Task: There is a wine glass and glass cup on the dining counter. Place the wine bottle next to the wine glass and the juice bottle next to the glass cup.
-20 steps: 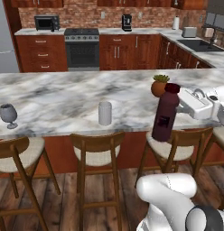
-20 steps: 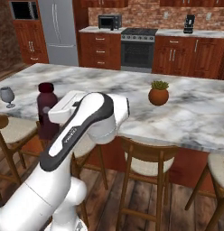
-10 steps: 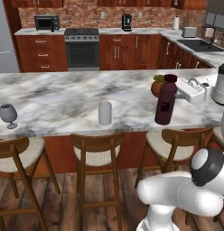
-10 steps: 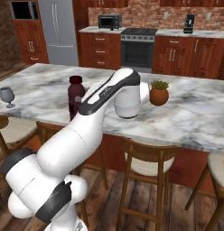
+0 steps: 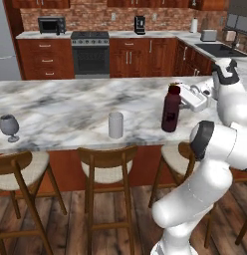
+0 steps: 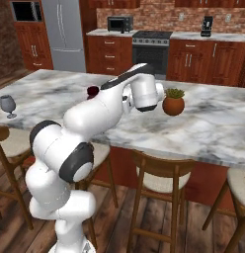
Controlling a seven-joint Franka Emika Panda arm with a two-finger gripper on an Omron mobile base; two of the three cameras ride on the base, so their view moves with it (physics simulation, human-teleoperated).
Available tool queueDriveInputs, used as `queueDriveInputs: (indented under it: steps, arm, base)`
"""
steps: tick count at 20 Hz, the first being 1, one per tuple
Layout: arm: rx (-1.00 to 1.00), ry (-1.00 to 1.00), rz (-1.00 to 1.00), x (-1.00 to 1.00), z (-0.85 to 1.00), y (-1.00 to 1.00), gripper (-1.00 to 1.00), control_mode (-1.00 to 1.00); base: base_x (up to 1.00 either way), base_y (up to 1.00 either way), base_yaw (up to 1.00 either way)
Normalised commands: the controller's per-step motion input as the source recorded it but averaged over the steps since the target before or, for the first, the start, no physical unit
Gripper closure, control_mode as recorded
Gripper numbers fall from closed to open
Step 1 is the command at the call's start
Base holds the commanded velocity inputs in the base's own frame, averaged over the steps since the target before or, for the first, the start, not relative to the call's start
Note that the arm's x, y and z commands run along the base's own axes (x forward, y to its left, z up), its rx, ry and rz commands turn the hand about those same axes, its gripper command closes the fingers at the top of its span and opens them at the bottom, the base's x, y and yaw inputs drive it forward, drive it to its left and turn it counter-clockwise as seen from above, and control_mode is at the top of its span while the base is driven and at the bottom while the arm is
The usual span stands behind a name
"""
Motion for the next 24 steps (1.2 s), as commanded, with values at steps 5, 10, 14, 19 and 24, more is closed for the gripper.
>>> queueDriveInputs:
  steps: [5, 10, 14, 19, 24]
  arm:
    - [0.07, 0.02, 0.04, 0.43, -0.19, 0.00, 1.00, -1.00]
    - [0.08, 0.09, 0.01, 0.50, -0.45, 0.00, 1.00, -1.00]
    - [0.02, 0.05, 0.00, 0.42, -0.33, 0.02, 1.00, -1.00]
    - [0.00, 0.00, 0.00, 0.16, -0.15, 0.11, 1.00, -1.00]
    - [0.00, 0.00, 0.00, 0.24, -0.32, 0.35, 1.00, -1.00]
  base:
    - [0.00, 0.00, 0.00]
    - [0.00, 0.00, 0.00]
    - [0.00, 0.00, 0.00]
    - [0.00, 0.00, 0.00]
    - [0.00, 0.00, 0.00]
